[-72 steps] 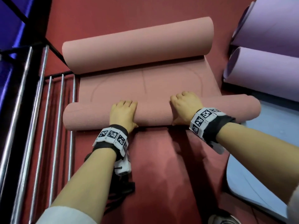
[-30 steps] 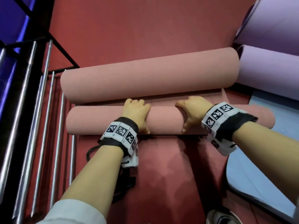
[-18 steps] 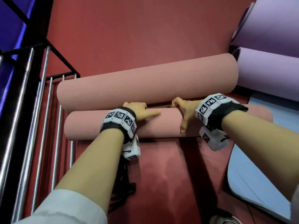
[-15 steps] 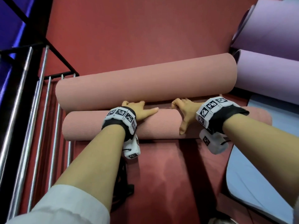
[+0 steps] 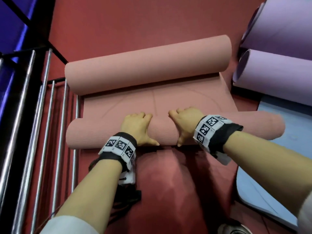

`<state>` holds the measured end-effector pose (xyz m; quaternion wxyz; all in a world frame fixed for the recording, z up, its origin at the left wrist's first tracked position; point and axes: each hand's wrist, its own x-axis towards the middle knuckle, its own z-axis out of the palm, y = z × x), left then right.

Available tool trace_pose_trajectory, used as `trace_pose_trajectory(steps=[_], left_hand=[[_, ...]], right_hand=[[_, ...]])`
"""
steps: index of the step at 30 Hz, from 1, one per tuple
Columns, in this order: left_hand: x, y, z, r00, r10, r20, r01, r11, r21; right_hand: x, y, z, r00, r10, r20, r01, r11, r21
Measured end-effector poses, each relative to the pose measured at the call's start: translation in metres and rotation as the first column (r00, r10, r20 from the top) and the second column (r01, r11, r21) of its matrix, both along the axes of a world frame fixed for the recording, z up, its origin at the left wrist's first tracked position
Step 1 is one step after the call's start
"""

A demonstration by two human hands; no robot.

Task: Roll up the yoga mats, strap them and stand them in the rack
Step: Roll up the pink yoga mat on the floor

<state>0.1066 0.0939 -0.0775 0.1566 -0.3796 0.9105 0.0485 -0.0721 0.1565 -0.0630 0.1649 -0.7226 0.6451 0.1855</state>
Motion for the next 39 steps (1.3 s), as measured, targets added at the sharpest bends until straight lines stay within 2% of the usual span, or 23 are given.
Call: trace_pose_trajectory(steps=[2,4,6,8,10,12,14,16,17,19,21,23,25,27,30,35,37,39], left_hand=[[-0.001,-0.003,0.004,0.999,0.036,0.001,-0.036,0.988,0.150],[0.001,-0.002,0.003,0.994,0.103,0.032,-0.108,0.918,0.381],[0.002,-0.002,0.000,0.991,0.118,0.063,-0.134,0.871,0.472],[0.001,-0.008,0.000,0.988,0.115,0.101,-0.149,0.880,0.450],[0.000,-0.016,0.001,0.981,0.160,0.106,-0.188,0.917,0.352],[-0.004,-0.019,0.001,0.972,0.235,0.006,-0.233,0.957,0.171],[-0.010,-0.009,-0.003,0.943,0.295,-0.152,-0.298,0.955,0.001],[-0.014,0.001,-0.008,0.907,0.346,-0.241,-0.362,0.932,-0.026],[-0.012,0.003,-0.009,0.914,0.345,-0.213,-0.354,0.935,-0.006],[-0.003,0.007,-0.011,0.960,0.266,-0.086,-0.265,0.964,0.032],[0.006,0.010,-0.009,0.986,0.164,-0.028,-0.165,0.986,-0.003],[0.008,0.014,-0.008,0.995,0.102,-0.023,-0.103,0.991,-0.081],[0.008,0.013,-0.006,0.994,0.084,-0.065,-0.090,0.990,-0.104],[0.011,0.007,-0.002,0.994,0.061,-0.095,-0.068,0.996,-0.066],[0.011,-0.003,0.005,1.000,0.014,-0.026,-0.012,0.997,0.078],[-0.003,-0.020,0.015,0.994,0.049,0.102,-0.078,0.951,0.298],[-0.006,-0.028,0.015,0.987,0.072,0.144,-0.119,0.929,0.351],[-0.007,-0.034,0.016,0.978,0.100,0.180,-0.158,0.927,0.340]], right_hand=[[-0.011,-0.008,0.004,0.988,-0.068,0.139,0.039,0.979,0.198],[-0.015,-0.008,0.004,0.959,-0.147,0.242,0.048,0.926,0.373],[-0.016,-0.005,-0.003,0.941,-0.192,0.279,0.064,0.910,0.410],[-0.022,-0.005,-0.006,0.909,-0.277,0.311,0.125,0.894,0.430],[-0.032,-0.010,-0.005,0.893,-0.324,0.313,0.191,0.902,0.387],[-0.044,-0.017,0.000,0.898,-0.335,0.285,0.283,0.936,0.208],[-0.044,-0.016,-0.001,0.919,-0.345,0.189,0.363,0.929,-0.070],[-0.035,-0.006,-0.007,0.927,-0.344,0.148,0.373,0.886,-0.276],[-0.030,-0.002,-0.009,0.939,-0.299,0.167,0.336,0.900,-0.278],[-0.021,0.011,-0.016,0.966,-0.185,0.180,0.213,0.966,-0.148],[-0.016,0.021,-0.016,0.990,-0.106,0.090,0.115,0.988,-0.104],[-0.012,0.021,-0.015,0.997,-0.071,0.002,0.071,0.984,-0.162],[-0.009,0.014,-0.013,0.998,-0.062,-0.005,0.059,0.976,-0.209],[-0.012,0.007,-0.010,0.998,-0.051,0.036,0.056,0.983,-0.173],[-0.019,0.005,-0.003,0.985,-0.084,0.148,0.077,0.996,0.053],[-0.024,-0.007,-0.006,0.925,-0.263,0.275,0.178,0.938,0.299],[-0.029,-0.013,-0.006,0.923,-0.295,0.247,0.203,0.918,0.340],[-0.030,-0.012,-0.005,0.945,-0.295,0.142,0.248,0.928,0.278]])
